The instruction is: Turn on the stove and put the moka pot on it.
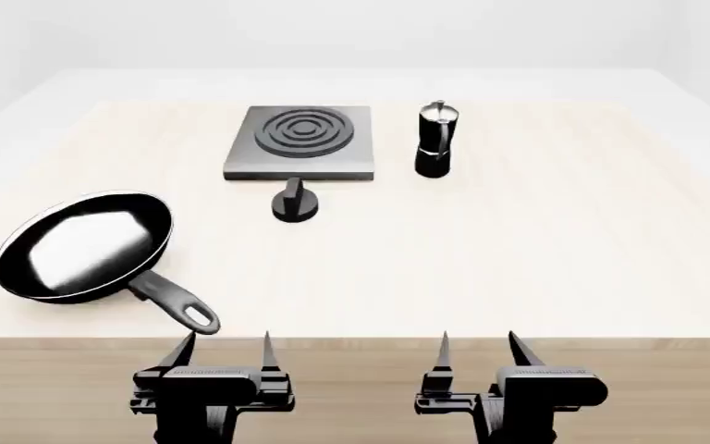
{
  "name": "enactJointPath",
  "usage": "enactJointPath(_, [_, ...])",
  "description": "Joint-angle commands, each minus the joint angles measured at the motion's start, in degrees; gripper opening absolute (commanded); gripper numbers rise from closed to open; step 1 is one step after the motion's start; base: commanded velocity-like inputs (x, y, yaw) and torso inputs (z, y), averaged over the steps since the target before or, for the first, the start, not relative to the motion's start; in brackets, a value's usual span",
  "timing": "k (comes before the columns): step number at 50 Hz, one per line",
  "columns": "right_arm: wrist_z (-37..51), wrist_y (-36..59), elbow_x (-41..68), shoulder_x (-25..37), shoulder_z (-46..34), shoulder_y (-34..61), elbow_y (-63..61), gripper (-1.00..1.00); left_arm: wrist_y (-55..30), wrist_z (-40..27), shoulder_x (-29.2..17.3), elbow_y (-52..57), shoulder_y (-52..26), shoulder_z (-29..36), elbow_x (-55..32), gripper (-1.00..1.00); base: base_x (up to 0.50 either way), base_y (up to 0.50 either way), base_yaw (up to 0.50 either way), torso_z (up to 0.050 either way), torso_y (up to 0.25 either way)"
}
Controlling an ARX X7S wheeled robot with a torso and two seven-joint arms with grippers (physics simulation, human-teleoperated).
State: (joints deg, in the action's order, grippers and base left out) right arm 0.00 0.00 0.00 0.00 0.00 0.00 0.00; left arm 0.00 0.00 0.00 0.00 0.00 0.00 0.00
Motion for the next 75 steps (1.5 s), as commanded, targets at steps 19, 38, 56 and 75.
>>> enactJointPath(19, [5.3, 5.8, 2.8, 3.8, -3.8, 2.0, -10.8, 1.00, -3.8, -4.3, -5.2, 12.3, -0.5, 3.2, -2.8, 1.00, 0.00, 0.00, 0.00, 0.000, 0.000])
enactJointPath(38, [7.2, 36.2, 4.5, 8.6, -1.3, 18.0, -51.0, 1.00, -29.0, -6.6, -14.4, 57.8, -9.5, -3.5, -2.2, 1.00, 0.00, 0.00, 0.00, 0.000, 0.000])
enactJointPath(56, [9.3, 43.1, 5.8, 11.2, -3.2, 22.3, -59.9, 1.00, -10.1, -62.6, -65.8, 59.8, -25.5, 29.4, -29.0, 1.00, 0.00, 0.00, 0.00, 0.020, 0.017])
enactJointPath(75, [11.6, 41.0, 7.7, 12.6, -4.0, 21.2, -58.9, 1.00, -8.5, -62.9, -66.0, 58.5, -25.8, 31.7, -28.5, 1.00, 0.00, 0.00, 0.00, 0.050, 0.045])
